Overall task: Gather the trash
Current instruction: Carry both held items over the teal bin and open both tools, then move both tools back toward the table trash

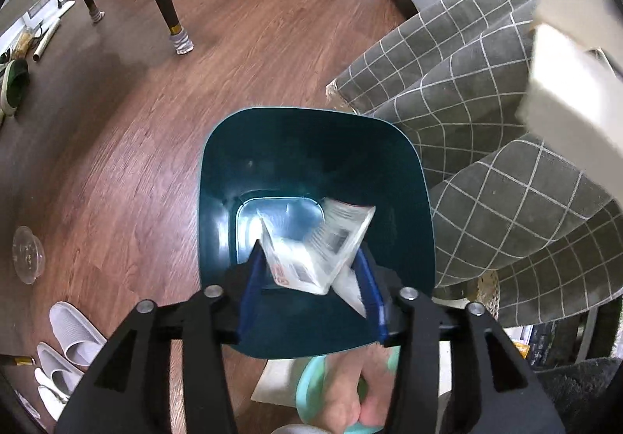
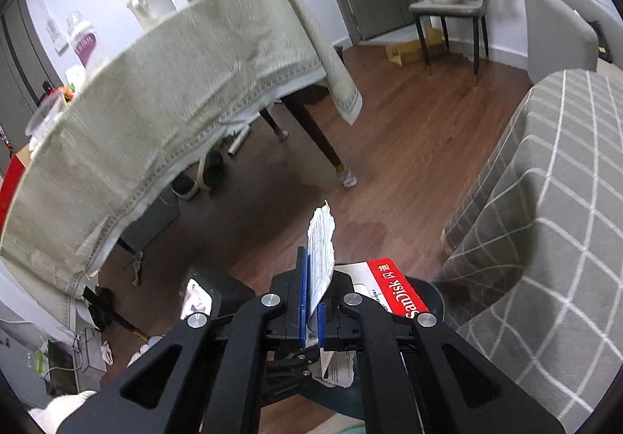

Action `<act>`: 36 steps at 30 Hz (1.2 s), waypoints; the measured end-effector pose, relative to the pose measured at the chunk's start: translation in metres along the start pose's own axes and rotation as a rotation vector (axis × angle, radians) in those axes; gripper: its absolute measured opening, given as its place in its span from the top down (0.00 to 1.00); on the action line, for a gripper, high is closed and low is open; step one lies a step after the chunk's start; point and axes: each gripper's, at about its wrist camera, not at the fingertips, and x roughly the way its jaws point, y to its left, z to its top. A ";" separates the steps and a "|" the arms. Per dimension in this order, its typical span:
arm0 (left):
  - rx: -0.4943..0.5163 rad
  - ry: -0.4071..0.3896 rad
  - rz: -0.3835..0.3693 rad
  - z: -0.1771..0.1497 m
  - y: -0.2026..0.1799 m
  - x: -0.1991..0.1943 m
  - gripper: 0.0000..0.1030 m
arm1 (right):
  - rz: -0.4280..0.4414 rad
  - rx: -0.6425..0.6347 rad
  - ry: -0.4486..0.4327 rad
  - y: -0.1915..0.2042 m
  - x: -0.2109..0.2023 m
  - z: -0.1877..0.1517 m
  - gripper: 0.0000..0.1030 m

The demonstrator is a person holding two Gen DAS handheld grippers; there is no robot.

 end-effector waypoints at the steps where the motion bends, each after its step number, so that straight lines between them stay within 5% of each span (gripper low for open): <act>1: 0.001 -0.006 -0.002 0.000 0.000 -0.001 0.44 | -0.005 0.000 0.011 0.000 0.005 -0.001 0.96; 12: -0.028 -0.208 0.009 0.004 0.022 -0.059 0.27 | -0.055 -0.012 0.107 -0.005 0.041 -0.014 0.96; 21: -0.009 -0.372 0.014 0.008 0.017 -0.105 0.27 | -0.100 -0.019 0.215 -0.018 0.074 -0.035 0.96; 36: 0.012 -0.547 -0.022 0.018 -0.006 -0.157 0.46 | -0.154 -0.049 0.403 -0.038 0.121 -0.085 0.96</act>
